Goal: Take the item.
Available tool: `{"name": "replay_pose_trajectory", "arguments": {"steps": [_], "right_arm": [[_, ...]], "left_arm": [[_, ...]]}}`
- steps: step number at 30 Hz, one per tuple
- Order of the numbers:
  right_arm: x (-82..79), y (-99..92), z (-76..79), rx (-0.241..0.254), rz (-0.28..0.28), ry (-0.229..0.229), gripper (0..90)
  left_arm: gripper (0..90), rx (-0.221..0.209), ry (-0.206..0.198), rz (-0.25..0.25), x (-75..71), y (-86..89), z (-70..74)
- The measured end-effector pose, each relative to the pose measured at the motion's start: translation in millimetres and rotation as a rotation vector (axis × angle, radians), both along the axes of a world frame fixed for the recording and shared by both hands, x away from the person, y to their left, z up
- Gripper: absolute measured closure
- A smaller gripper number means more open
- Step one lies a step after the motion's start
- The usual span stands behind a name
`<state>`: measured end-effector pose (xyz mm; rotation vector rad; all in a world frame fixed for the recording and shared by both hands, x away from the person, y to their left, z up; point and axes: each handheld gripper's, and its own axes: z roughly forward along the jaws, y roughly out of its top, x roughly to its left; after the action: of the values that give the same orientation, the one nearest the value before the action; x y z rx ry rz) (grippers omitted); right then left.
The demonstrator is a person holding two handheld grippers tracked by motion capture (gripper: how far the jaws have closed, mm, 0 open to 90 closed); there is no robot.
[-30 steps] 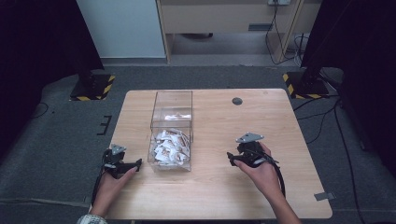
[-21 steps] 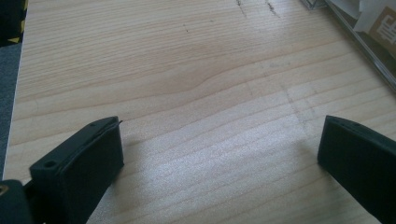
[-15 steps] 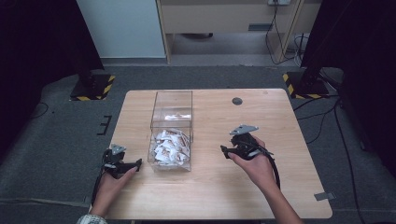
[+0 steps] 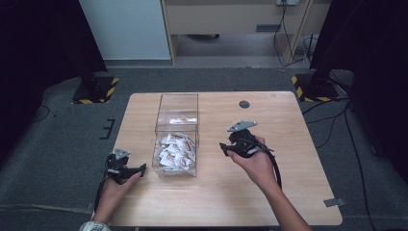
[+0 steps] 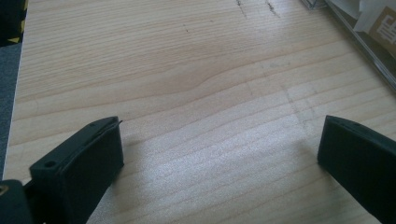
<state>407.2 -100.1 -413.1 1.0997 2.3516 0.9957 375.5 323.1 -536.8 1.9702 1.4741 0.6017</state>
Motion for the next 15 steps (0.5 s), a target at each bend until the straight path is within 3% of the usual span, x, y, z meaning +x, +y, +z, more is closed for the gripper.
{"name": "replay_pose_trajectory", "arguments": {"steps": [15], "right_arm": [[5.1,26.1,24.3,0.023,0.067,-0.021,56.1]], "left_arm": [[0.0,-0.001,0.001,-0.001,0.3,0.0,0.0]]}}
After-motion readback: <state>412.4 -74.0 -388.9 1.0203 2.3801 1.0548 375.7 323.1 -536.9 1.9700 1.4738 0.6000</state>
